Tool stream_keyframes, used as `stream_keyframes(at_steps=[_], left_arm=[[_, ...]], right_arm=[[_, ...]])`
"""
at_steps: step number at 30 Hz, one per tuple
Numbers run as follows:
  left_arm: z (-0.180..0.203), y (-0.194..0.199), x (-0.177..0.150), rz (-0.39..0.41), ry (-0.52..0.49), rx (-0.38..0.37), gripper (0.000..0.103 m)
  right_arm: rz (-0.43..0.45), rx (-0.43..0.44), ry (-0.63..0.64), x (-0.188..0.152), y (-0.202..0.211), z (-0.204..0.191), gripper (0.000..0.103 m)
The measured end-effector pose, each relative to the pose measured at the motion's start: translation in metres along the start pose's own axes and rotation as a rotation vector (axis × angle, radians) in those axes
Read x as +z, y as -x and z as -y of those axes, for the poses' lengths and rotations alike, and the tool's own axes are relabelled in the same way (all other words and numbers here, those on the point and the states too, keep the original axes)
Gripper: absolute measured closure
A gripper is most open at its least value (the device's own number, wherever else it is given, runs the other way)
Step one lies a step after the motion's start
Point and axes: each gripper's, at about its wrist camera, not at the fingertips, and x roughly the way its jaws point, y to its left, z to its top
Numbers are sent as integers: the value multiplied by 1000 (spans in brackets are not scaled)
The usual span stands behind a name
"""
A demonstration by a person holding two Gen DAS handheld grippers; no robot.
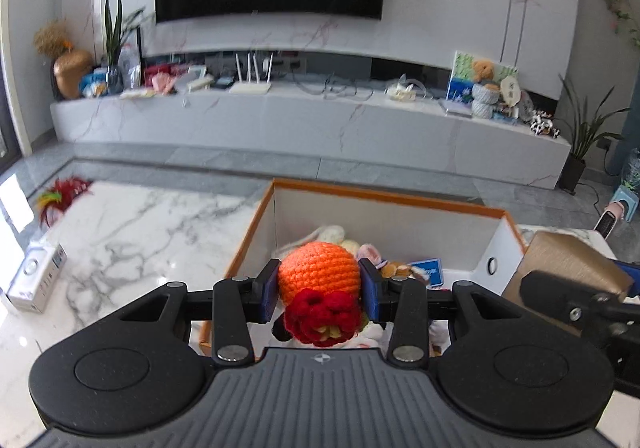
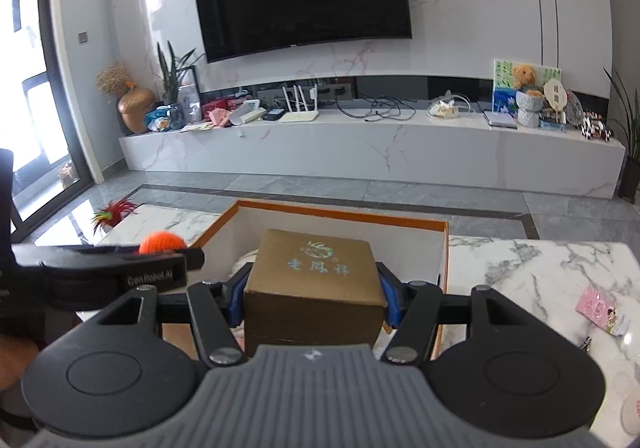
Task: Organize objects
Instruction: 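Lower the ball with the left tool while the right tool lowers the paper box into the orange box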
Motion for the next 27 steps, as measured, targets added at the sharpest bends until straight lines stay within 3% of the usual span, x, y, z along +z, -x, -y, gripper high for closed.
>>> stream_keyframes(at_steps=[14,27], left_arm=[[-9,-59,7,-84,15,39,56],[-5,-91,5,-157,19,42,56]], right_arm=[[-82,-31,-68,-8,-73,19,40],[-151,-40,-79,-20,-110,15,40]])
